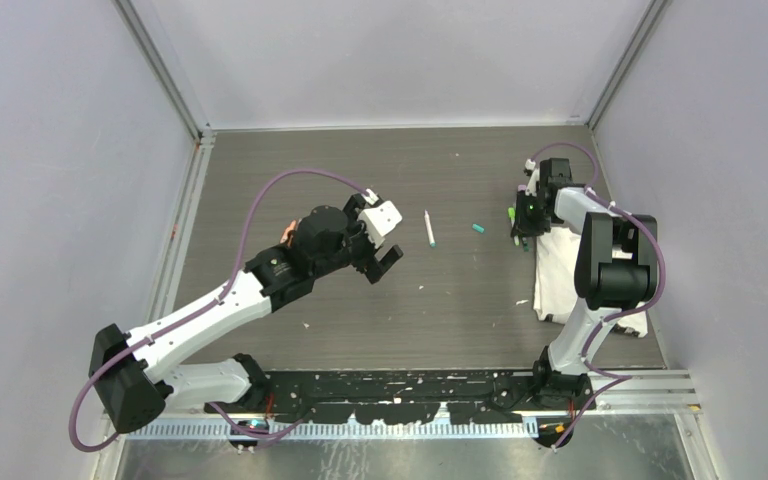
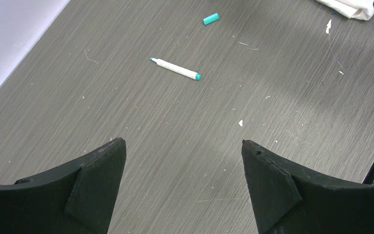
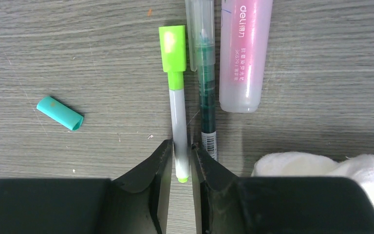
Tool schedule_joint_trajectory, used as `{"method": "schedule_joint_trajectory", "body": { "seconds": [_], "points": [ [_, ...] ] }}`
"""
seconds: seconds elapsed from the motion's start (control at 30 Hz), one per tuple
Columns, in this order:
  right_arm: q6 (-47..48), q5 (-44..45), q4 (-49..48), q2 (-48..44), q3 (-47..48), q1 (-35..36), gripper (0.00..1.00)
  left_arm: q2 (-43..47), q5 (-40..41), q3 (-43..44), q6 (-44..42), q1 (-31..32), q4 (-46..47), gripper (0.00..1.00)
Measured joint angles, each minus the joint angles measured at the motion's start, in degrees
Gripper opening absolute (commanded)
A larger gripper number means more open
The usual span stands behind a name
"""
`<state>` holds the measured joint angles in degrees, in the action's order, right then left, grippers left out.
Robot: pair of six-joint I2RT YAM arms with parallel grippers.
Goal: Insert the pens into the pen caps
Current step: Place the pen at the center of the board, then pick up the pen from the center of the board.
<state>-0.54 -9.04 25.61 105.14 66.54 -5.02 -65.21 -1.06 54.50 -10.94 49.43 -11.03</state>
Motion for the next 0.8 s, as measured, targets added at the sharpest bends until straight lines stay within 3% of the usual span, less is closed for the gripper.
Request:
{"method": "schedule_joint_trajectory", "body": {
  "seconds": [0.47, 0.8],
  "points": [
    [0.7, 0.0, 0.1, -2.3, 0.0, -0.1, 0.30, 0.0, 1.5, 0.0, 0.0, 0.1, 0.0, 0.89],
    [4.8, -3.0, -1.1, -15.8, -2.0, -0.4, 0.31, 0.0, 1.5, 0.0, 0.0, 0.1, 0.0, 0.89]
  ]
}}
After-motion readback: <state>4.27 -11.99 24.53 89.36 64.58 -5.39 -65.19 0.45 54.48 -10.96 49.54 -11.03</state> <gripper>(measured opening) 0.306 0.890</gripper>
